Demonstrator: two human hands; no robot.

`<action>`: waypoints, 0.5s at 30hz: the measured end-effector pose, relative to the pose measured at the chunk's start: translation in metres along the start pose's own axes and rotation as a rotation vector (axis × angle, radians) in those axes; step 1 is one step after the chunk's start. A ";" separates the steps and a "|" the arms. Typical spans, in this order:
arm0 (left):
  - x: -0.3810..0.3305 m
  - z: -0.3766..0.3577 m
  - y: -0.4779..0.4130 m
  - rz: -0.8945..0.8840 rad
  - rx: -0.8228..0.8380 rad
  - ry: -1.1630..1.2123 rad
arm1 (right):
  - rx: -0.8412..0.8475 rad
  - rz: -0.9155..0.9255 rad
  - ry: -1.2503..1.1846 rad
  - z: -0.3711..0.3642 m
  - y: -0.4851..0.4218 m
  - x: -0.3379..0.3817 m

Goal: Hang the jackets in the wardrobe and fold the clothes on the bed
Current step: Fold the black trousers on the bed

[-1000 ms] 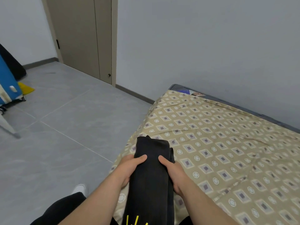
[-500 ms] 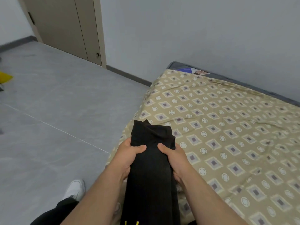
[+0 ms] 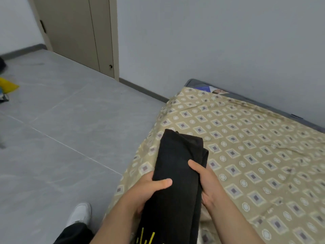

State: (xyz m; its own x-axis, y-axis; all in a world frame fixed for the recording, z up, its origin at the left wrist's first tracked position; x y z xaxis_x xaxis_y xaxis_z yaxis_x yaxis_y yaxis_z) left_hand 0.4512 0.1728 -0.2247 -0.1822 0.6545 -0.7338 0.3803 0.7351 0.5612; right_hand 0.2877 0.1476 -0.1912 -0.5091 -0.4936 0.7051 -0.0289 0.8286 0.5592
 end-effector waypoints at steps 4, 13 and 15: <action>-0.011 0.001 0.005 0.022 0.126 -0.126 | -0.022 0.143 -0.024 -0.015 -0.008 0.043; -0.033 0.044 -0.048 0.035 0.131 -0.177 | -0.181 0.136 -0.079 -0.012 -0.068 0.015; -0.037 0.049 -0.055 0.075 0.127 -0.157 | -0.225 0.108 -0.092 -0.013 -0.077 0.014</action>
State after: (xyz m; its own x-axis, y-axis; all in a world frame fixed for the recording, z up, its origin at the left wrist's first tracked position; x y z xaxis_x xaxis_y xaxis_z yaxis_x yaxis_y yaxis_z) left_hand 0.4817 0.0992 -0.2478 -0.0095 0.6638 -0.7478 0.5009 0.6504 0.5710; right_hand 0.2944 0.0733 -0.2187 -0.5749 -0.3712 0.7292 0.2164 0.7904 0.5731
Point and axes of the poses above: each hand's wrist, its own y-axis away from the middle knuckle, its own z-axis out of the back of the hand, x = y × z, the point moved 7 cm from there along -y, towards the middle knuckle, and after that the axes turned 2 degrees about -x, right-handed, at the moved point
